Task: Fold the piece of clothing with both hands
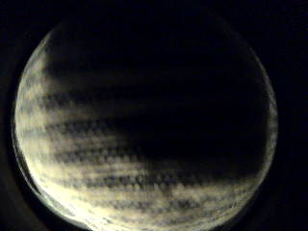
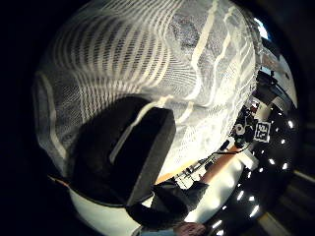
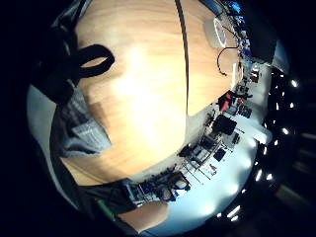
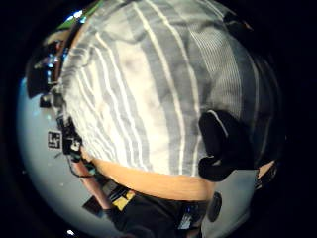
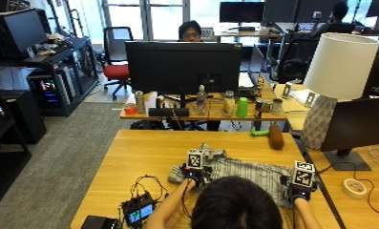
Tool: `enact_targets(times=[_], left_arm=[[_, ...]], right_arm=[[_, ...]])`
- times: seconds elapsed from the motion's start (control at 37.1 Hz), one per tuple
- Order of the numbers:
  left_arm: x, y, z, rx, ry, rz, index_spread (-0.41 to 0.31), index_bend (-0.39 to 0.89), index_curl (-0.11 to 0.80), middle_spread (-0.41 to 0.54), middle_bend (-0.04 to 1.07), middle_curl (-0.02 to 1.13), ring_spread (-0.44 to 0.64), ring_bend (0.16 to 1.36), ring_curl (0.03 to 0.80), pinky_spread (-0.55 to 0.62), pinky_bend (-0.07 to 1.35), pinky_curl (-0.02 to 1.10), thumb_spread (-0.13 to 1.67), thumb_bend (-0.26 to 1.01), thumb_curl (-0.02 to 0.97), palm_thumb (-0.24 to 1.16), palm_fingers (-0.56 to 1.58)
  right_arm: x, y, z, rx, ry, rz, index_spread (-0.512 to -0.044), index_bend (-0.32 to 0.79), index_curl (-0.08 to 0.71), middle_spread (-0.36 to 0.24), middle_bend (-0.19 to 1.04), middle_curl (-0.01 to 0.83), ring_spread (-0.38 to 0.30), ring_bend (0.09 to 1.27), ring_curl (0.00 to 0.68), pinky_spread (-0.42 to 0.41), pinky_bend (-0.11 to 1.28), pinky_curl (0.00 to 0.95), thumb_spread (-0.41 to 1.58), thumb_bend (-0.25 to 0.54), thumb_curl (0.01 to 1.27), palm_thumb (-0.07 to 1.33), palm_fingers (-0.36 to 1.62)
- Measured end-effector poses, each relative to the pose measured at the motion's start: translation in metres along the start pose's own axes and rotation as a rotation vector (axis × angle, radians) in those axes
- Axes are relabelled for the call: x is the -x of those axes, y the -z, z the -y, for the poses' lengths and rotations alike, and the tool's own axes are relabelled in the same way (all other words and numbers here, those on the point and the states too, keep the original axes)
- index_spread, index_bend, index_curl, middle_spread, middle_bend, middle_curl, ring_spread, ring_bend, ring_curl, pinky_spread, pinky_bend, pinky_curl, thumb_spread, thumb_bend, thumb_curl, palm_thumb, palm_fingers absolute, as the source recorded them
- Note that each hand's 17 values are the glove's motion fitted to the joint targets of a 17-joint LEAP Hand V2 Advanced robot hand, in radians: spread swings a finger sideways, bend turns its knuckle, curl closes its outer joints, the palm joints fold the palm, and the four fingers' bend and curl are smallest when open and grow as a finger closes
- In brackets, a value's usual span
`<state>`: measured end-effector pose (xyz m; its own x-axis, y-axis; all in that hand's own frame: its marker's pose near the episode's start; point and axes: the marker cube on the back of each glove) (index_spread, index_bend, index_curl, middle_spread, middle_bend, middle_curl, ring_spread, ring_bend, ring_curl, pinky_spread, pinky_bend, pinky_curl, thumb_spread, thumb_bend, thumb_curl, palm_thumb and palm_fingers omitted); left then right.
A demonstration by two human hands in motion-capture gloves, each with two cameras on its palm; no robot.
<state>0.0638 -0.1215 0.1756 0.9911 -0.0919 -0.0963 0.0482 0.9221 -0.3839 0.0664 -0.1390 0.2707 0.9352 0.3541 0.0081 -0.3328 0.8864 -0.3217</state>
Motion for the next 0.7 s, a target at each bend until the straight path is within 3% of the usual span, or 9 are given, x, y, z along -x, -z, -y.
enact_targets(times=[0.05, 0.19, 0.24, 0.27, 0.35, 0.46, 0.57, 0.65, 0.7], left_arm=[[0.001, 0.0, -0.001, 0.002, 0.013, 0.004, -0.103, 0.13, 0.303, 0.295, 0.16, 0.22, 0.52, 0.48, 0.323, 0.48, 0.51, 0.35, 1.08, -0.02, 0.223, 0.0, -0.07], [0.001, -0.001, -0.001, 0.015, 0.005, 0.009, -0.104, 0.13, 0.293, 0.299, 0.17, 0.22, 0.53, 0.49, 0.318, 0.49, 0.5, 0.34, 1.06, -0.02, 0.227, 0.0, -0.06], [0.0, -0.002, -0.002, 0.022, -0.004, 0.009, -0.104, 0.13, 0.29, 0.3, 0.17, 0.22, 0.54, 0.49, 0.317, 0.49, 0.5, 0.34, 1.06, -0.02, 0.228, 0.0, -0.06], [0.0, -0.002, -0.002, 0.024, -0.006, 0.008, -0.104, 0.14, 0.29, 0.3, 0.17, 0.22, 0.53, 0.49, 0.315, 0.49, 0.5, 0.34, 1.06, -0.02, 0.23, 0.0, -0.05], [0.0, -0.002, -0.003, 0.022, 0.005, 0.007, -0.104, 0.14, 0.288, 0.301, 0.17, 0.22, 0.54, 0.49, 0.313, 0.49, 0.5, 0.34, 1.06, -0.02, 0.233, 0.0, -0.05], [-0.002, -0.004, -0.012, 0.048, 0.047, 0.031, -0.105, 0.14, 0.285, 0.302, 0.17, 0.22, 0.54, 0.49, 0.309, 0.49, 0.5, 0.34, 1.05, -0.02, 0.235, 0.0, -0.05], [-0.005, -0.006, -0.026, 0.108, 0.058, 0.07, -0.105, 0.13, 0.28, 0.308, 0.17, 0.23, 0.54, 0.5, 0.307, 0.49, 0.49, 0.34, 1.05, -0.03, 0.236, 0.0, -0.04], [-0.008, -0.006, -0.033, 0.128, 0.021, 0.061, -0.096, 0.12, 0.274, 0.317, 0.17, 0.23, 0.54, 0.52, 0.312, 0.49, 0.52, 0.35, 1.05, -0.03, 0.237, 0.0, 0.0], [-0.009, -0.005, -0.036, 0.12, -0.014, 0.018, -0.088, 0.12, 0.269, 0.33, 0.17, 0.23, 0.53, 0.53, 0.312, 0.48, 0.55, 0.35, 1.04, -0.03, 0.237, -0.01, 0.02]], right_arm=[[0.004, 0.005, -0.005, -0.097, 0.022, 0.004, -0.333, 0.06, 0.087, 0.025, 0.23, 0.359, -0.06, 0.75, 0.414, -0.152, 0.94, 0.406, 1.23, 0.076, 0.33, 0.72, 0.7], [0.014, 0.027, -0.05, -0.197, 0.029, 0.007, -0.293, 0.07, 0.101, -0.025, 0.27, 0.384, -0.157, 0.79, 0.422, -0.256, 0.9, 0.38, 1.17, 0.125, 0.36, 0.88, 0.98], [0.012, 0.033, -0.065, -0.211, -0.016, -0.021, -0.288, 0.05, 0.1, -0.03, 0.25, 0.383, -0.169, 0.77, 0.419, -0.273, 0.89, 0.38, 1.15, 0.118, 0.36, 0.89, 0.96], [0.011, 0.036, -0.073, -0.211, -0.041, -0.034, -0.276, 0.12, 0.133, -0.049, 0.28, 0.404, -0.19, 0.79, 0.438, -0.299, 0.85, 0.378, 1.12, 0.138, 0.37, 0.95, 1.11], [0.014, 0.04, -0.081, -0.226, -0.036, -0.017, -0.26, 0.13, 0.155, -0.074, 0.28, 0.411, -0.209, 0.79, 0.444, -0.329, 0.81, 0.375, 1.08, 0.14, 0.38, 0.99, 1.18], [0.016, 0.037, -0.063, -0.251, 0.0, 0.021, -0.248, 0.16, 0.192, -0.093, 0.27, 0.421, -0.223, 0.79, 0.451, -0.349, 0.78, 0.375, 1.04, 0.146, 0.39, 1.06, 1.23], [0.012, 0.026, -0.005, -0.242, 0.038, 0.073, -0.238, 0.17, 0.227, -0.105, 0.25, 0.428, -0.227, 0.78, 0.453, -0.353, 0.76, 0.376, 1.0, 0.149, 0.41, 1.11, 1.27], [0.0, 0.022, 0.018, -0.142, 0.012, 0.089, -0.229, 0.17, 0.248, -0.109, 0.25, 0.435, -0.227, 0.77, 0.453, -0.352, 0.74, 0.377, 0.98, 0.14, 0.41, 1.13, 1.29], [-0.009, 0.025, 0.01, 0.01, -0.029, 0.105, -0.226, 0.17, 0.261, -0.111, 0.26, 0.441, -0.228, 0.77, 0.452, -0.352, 0.73, 0.379, 0.96, 0.133, 0.42, 1.14, 1.29]])
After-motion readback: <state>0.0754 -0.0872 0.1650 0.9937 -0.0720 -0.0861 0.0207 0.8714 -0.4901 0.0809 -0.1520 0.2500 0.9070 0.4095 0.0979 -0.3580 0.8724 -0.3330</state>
